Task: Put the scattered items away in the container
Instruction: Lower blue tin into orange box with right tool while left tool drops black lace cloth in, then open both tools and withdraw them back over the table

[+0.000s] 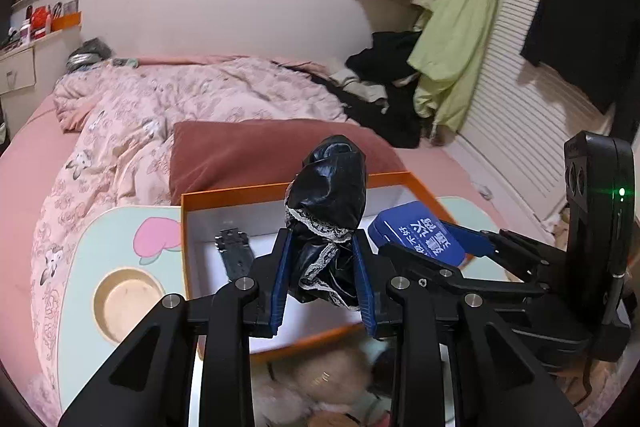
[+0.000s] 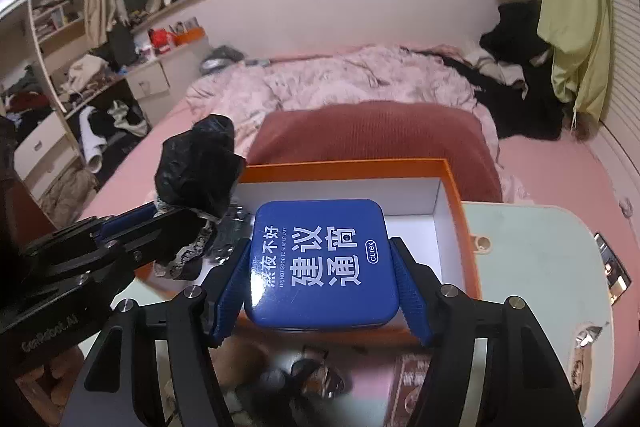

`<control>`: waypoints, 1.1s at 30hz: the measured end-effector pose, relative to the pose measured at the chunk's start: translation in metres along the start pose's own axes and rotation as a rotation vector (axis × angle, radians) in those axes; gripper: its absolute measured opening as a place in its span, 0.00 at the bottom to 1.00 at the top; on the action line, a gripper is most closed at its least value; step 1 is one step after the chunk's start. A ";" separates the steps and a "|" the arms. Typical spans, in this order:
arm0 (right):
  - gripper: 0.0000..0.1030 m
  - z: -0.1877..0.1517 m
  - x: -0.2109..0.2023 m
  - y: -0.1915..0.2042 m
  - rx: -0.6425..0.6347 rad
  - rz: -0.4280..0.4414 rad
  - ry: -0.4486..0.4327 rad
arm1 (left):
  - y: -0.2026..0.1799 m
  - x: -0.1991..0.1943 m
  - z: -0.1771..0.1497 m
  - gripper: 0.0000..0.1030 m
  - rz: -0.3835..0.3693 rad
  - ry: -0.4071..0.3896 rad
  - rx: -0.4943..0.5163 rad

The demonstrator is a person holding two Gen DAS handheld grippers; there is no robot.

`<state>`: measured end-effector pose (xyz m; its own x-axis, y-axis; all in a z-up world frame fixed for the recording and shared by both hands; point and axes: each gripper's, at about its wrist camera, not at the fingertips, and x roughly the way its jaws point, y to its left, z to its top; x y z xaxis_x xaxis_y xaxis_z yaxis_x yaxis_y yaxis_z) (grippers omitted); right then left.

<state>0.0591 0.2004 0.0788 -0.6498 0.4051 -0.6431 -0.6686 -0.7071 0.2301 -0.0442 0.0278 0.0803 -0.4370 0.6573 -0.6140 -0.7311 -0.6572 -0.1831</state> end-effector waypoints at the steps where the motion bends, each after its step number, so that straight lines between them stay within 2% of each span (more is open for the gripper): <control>1: 0.64 0.001 0.003 0.000 0.006 0.000 0.003 | 0.003 0.002 -0.001 0.29 0.007 0.004 -0.005; 6: 0.65 0.005 0.014 0.005 -0.006 -0.014 0.020 | 0.010 0.012 -0.004 0.31 0.033 0.022 -0.016; 8: 0.66 0.004 0.016 0.004 -0.001 -0.030 0.016 | 0.013 0.010 -0.007 0.40 0.040 0.014 -0.032; 9: 0.70 0.003 0.015 0.002 0.006 -0.039 0.009 | 0.015 0.008 -0.008 0.43 0.034 0.005 -0.042; 11: 0.80 0.002 0.008 -0.002 0.037 -0.058 -0.010 | 0.018 0.002 -0.010 0.61 0.028 -0.012 -0.064; 12: 0.85 0.000 0.004 -0.005 0.055 -0.055 -0.022 | 0.020 -0.002 -0.010 0.64 0.025 -0.024 -0.075; 17: 0.85 -0.003 -0.019 -0.011 0.103 -0.033 -0.052 | 0.022 -0.023 -0.015 0.65 0.003 -0.035 -0.100; 22: 0.85 -0.017 -0.051 -0.006 0.086 -0.005 -0.059 | 0.013 -0.051 -0.030 0.68 0.016 -0.023 -0.058; 24: 0.86 -0.026 -0.063 -0.004 0.090 -0.007 -0.055 | 0.008 -0.062 -0.042 0.73 0.023 -0.015 -0.044; 27: 0.86 -0.048 -0.078 0.004 0.072 -0.009 -0.036 | 0.003 -0.072 -0.066 0.73 0.010 -0.001 -0.056; 30: 0.86 -0.074 -0.086 0.012 0.038 -0.044 -0.017 | -0.001 -0.072 -0.097 0.73 -0.010 0.054 -0.075; 33: 0.86 -0.101 -0.086 0.020 0.006 -0.075 0.019 | -0.007 -0.065 -0.119 0.73 0.026 0.110 -0.030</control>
<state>0.1383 0.0930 0.0654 -0.5911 0.4459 -0.6722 -0.7173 -0.6717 0.1852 0.0516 -0.0536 0.0300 -0.3944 0.5965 -0.6991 -0.7034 -0.6855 -0.1881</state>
